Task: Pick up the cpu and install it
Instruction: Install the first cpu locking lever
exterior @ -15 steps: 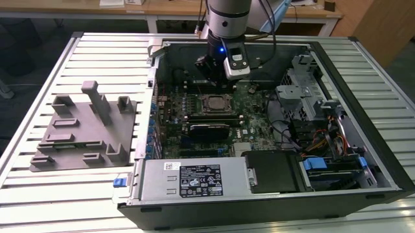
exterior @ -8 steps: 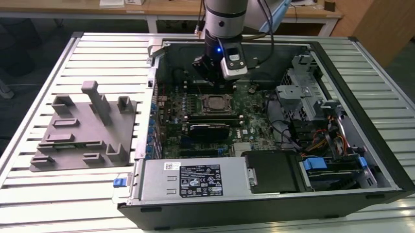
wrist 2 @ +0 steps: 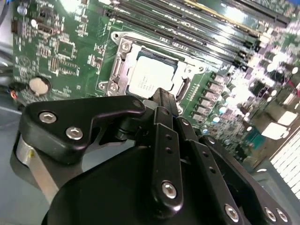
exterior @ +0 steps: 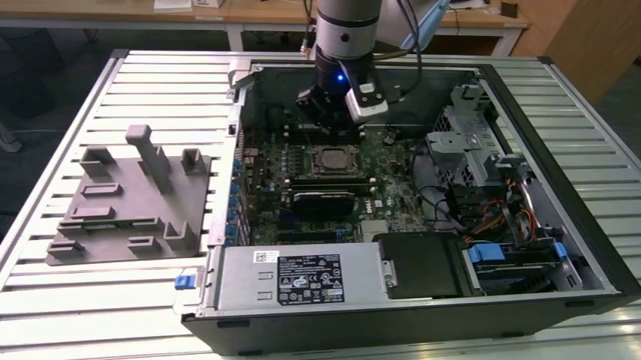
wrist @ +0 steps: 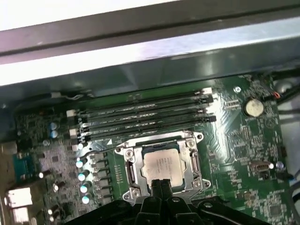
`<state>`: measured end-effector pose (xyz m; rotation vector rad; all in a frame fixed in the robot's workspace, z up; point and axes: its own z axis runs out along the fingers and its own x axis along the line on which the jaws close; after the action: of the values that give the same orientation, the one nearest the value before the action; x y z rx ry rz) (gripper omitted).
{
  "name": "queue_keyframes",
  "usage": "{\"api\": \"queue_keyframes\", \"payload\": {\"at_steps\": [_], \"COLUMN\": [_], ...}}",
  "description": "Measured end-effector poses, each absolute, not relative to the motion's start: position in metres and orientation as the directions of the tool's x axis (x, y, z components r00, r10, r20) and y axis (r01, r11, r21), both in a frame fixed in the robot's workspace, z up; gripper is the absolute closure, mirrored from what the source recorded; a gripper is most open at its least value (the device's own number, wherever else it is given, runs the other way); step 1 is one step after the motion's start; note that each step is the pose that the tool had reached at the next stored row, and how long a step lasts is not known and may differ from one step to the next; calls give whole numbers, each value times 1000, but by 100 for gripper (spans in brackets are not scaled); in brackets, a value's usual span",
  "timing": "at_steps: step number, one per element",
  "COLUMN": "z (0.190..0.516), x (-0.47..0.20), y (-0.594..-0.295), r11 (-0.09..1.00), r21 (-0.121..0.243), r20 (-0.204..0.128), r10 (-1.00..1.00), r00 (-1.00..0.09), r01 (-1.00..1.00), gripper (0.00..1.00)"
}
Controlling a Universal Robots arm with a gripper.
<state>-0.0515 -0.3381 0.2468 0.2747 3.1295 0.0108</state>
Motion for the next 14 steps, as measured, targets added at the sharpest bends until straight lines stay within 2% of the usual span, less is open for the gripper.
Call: {"api": "queue_keyframes", "payload": {"at_steps": [14], "z": [246], "x": [-54], "y": [-338], "r11": [999], "r21": [7], "r20": [0], "r10": [-54], "r00": [-999], "r01": [-54], "gripper": [89]}}
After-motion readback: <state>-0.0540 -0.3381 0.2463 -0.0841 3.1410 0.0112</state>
